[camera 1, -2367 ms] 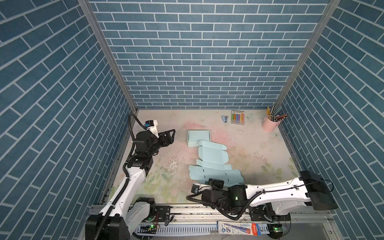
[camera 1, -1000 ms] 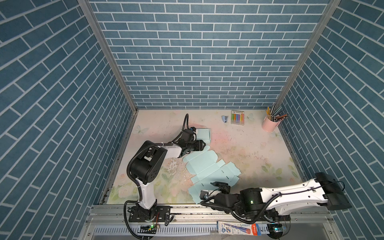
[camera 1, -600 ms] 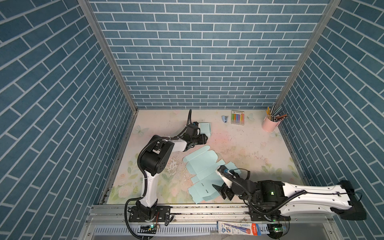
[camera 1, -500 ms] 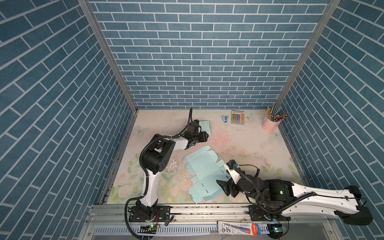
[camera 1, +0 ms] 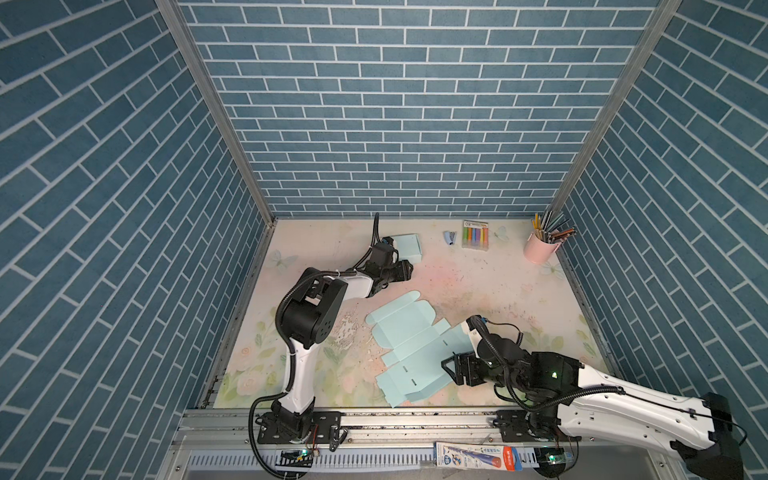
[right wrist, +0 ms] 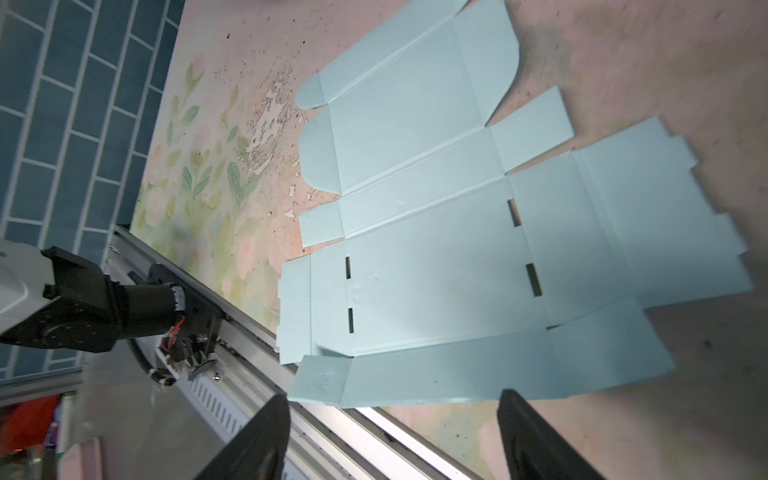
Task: Fold the paper box
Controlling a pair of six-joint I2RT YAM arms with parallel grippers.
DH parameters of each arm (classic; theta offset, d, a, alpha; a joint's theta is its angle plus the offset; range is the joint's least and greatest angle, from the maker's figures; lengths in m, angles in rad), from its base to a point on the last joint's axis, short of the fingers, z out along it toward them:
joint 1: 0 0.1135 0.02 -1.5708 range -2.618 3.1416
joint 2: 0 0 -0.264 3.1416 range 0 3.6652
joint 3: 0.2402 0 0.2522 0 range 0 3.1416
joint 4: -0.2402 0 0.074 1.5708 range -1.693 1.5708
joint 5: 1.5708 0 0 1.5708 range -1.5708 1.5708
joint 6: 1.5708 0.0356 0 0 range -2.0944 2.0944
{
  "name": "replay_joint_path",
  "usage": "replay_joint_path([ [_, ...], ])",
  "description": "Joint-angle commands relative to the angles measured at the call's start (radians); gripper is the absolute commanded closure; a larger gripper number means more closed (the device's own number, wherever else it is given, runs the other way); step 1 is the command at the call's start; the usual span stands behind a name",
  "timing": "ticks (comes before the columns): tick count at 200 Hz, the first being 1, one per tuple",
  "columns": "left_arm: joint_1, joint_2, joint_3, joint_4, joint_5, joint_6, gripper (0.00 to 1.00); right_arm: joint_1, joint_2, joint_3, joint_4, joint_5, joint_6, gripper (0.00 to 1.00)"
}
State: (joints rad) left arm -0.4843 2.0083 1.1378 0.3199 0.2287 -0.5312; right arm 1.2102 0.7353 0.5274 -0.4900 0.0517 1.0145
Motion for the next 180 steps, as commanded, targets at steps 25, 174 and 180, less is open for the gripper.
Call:
replay_joint_path([
  [25, -0.051, -0.335, -0.261, 0.098, -0.005, 0.007, 0.25, 0.017, -0.141, -0.246, 0.254, -0.159, 0.371, 0.28],
  [174, -0.1, -0.842, -0.58, 0.179, 0.033, 0.024, 0.19, -0.091, -0.024, -0.321, 0.303, -0.048, 0.322, 0.56],
  [180, -0.101, -0.864, -0.59, 0.172, 0.028, 0.032, 0.18, -0.11, -0.029, -0.319, 0.287, -0.051, 0.299, 0.6],
])
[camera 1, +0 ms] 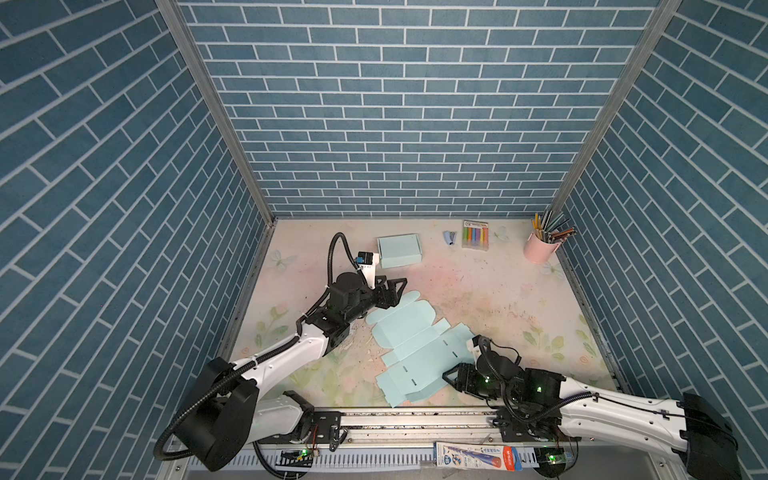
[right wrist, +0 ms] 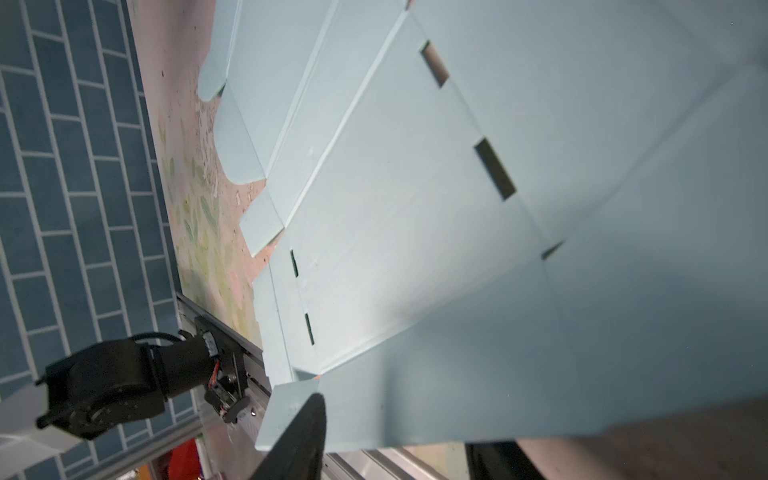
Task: Fold the paper box
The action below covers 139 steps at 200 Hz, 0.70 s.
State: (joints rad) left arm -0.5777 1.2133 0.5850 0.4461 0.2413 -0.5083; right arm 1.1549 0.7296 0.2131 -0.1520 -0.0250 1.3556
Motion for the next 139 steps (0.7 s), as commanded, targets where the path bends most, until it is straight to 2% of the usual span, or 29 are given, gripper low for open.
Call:
replay_joint_path([
  [1, -0.008, -0.074, -0.04, 0.043, 0.014, 0.009, 0.18, -0.06, -0.023, -0.004, -0.055, 0.025, -0.045, 0.61],
  [22, -0.008, -0.155, -0.084, 0.023, -0.023, 0.025, 0.18, -0.144, -0.025, -0.002, -0.094, 0.002, -0.14, 0.72],
  [40, -0.008, -0.212, -0.103, -0.016, -0.056, 0.035, 0.17, -0.222, -0.009, -0.005, -0.074, -0.041, -0.214, 0.77],
  [75, -0.01, -0.254, -0.103, -0.081, -0.074, 0.052, 0.17, -0.324, 0.091, 0.072, -0.111, -0.049, -0.404, 0.81],
  [108, -0.012, -0.25, -0.126, -0.079, -0.032, 0.034, 0.17, -0.458, 0.192, 0.151, -0.127, -0.036, -0.606, 0.81],
  [139, -0.018, -0.222, -0.156, -0.117, -0.029, 0.037, 0.19, -0.541, 0.31, 0.255, -0.08, -0.06, -0.725, 0.81],
])
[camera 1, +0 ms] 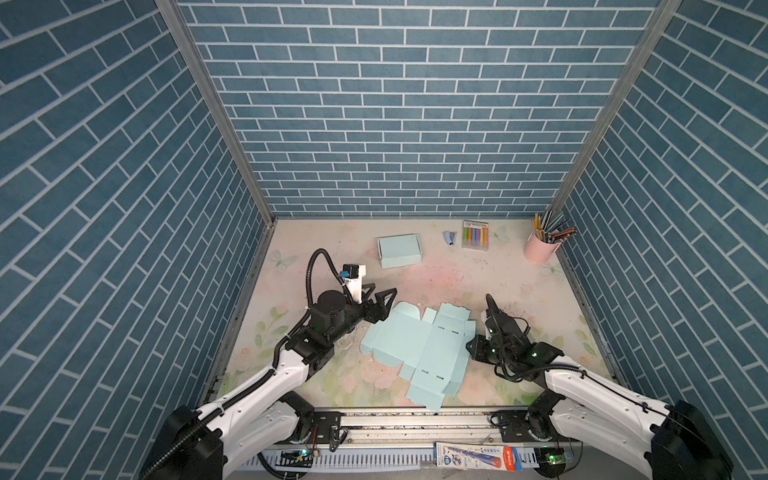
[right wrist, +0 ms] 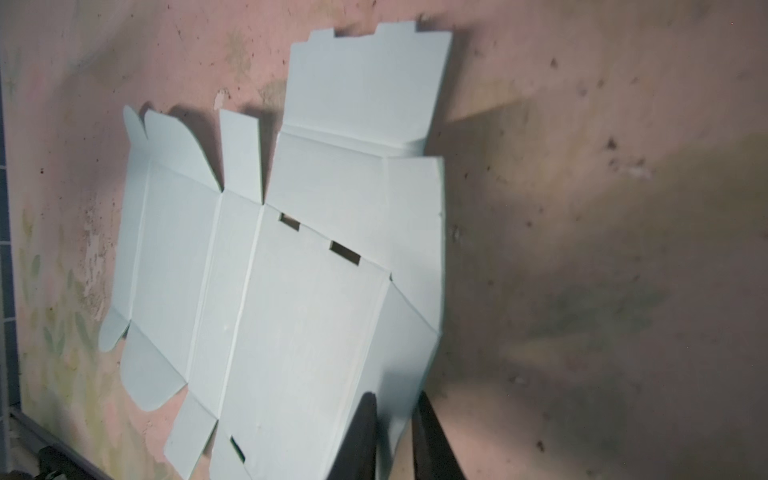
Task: Fold the paper box
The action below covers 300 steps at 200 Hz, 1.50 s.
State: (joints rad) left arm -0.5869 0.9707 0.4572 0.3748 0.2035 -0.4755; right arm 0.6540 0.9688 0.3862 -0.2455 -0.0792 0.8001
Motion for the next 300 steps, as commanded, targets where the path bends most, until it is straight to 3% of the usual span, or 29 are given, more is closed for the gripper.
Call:
replay_joint_path([
  [1, -0.01, 0.021, -0.029, -0.049, 0.009, 0.004, 0.19, -0.042, 0.076, 0.086, 0.014, -0.005, -0.172, 0.81],
  [27, -0.01, 0.05, -0.057, -0.075, 0.009, 0.01, 0.23, -0.074, 0.165, 0.157, 0.024, -0.042, -0.234, 0.76],
  [47, -0.016, 0.093, -0.076, -0.079, 0.016, 0.005, 0.26, -0.099, 0.166, 0.19, -0.012, -0.097, -0.244, 0.6],
  [82, -0.029, 0.127, -0.134, -0.011, 0.015, -0.014, 0.26, -0.099, -0.045, 0.076, -0.023, -0.125, -0.104, 0.22],
  [112, -0.038, 0.151, -0.14, 0.01, 0.013, -0.015, 0.26, -0.099, -0.163, -0.008, 0.012, -0.179, -0.01, 0.14],
  [180, -0.047, 0.142, -0.17, 0.045, 0.003, -0.023, 0.26, -0.099, -0.03, -0.054, 0.134, -0.291, 0.038, 0.3],
  [300, -0.052, 0.156, -0.148, 0.044, -0.001, -0.021, 0.27, -0.106, 0.058, -0.12, 0.288, -0.298, 0.053, 0.79],
])
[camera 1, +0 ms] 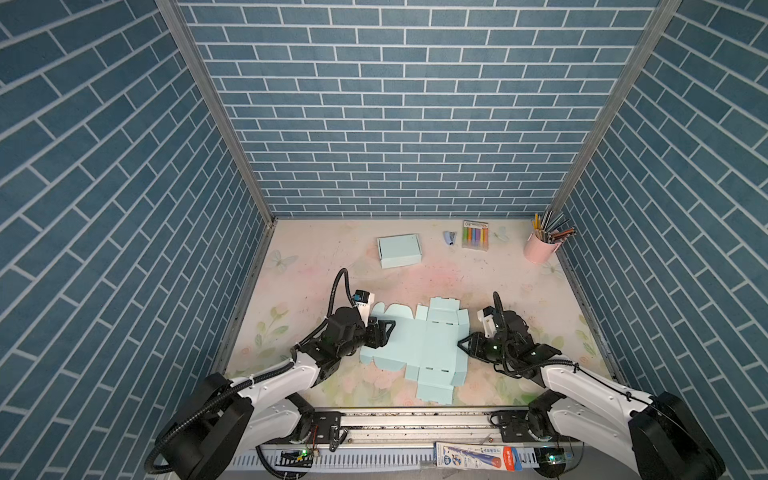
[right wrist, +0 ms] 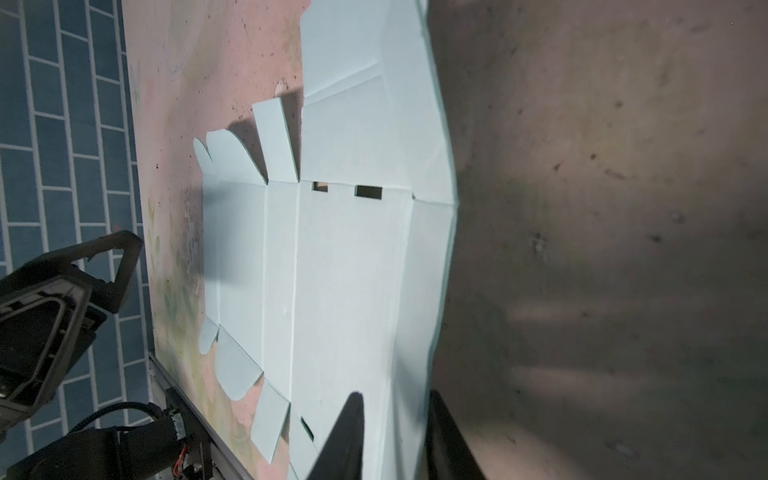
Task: Fold the paper box
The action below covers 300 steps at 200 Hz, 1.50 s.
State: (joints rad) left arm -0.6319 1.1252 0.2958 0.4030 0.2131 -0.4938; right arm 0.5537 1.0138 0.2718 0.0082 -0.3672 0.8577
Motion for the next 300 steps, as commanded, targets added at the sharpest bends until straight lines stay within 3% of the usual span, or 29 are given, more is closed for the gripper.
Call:
replay_joint_path([
  [1, -0.008, 0.002, 0.014, 0.016, -0.011, -0.002, 0.27, -0.007, 0.013, -0.005, 0.034, -0.009, -0.005, 0.79],
  [30, -0.008, 0.002, 0.013, 0.014, -0.012, -0.002, 0.28, -0.017, 0.039, 0.026, -0.014, 0.015, -0.067, 0.91],
  [47, -0.007, 0.002, 0.01, 0.013, -0.012, -0.002, 0.28, -0.017, 0.056, 0.094, -0.138, 0.084, -0.156, 0.97],
  [78, -0.019, 0.006, 0.014, -0.004, -0.029, 0.015, 0.3, -0.018, 0.12, 0.272, -0.359, 0.173, -0.371, 0.98],
  [104, -0.03, 0.006, 0.024, -0.003, -0.005, 0.022, 0.37, -0.001, 0.172, 0.362, -0.41, 0.202, -0.428, 0.98],
  [118, -0.033, 0.003, 0.03, 0.01, 0.021, 0.022, 0.47, 0.024, 0.219, 0.435, -0.485, 0.269, -0.472, 0.98],
  [157, -0.028, 0.074, 0.08, 0.058, 0.057, 0.004, 1.0, 0.131, 0.321, 0.632, -0.685, 0.507, -0.566, 0.98],
  [178, 0.008, 0.174, 0.157, 0.089, 0.108, -0.004, 1.0, 0.184, 0.358, 0.697, -0.736, 0.581, -0.59, 0.98],
  [244, 0.055, 0.47, 0.398, 0.038, 0.087, 0.059, 1.0, 0.309, 0.385, 0.777, -0.756, 0.771, -0.669, 0.98],
  [300, 0.045, 0.534, 0.409, 0.034, 0.071, 0.081, 1.0, 0.386, 0.416, 0.823, -0.741, 0.886, -0.741, 0.98],
])
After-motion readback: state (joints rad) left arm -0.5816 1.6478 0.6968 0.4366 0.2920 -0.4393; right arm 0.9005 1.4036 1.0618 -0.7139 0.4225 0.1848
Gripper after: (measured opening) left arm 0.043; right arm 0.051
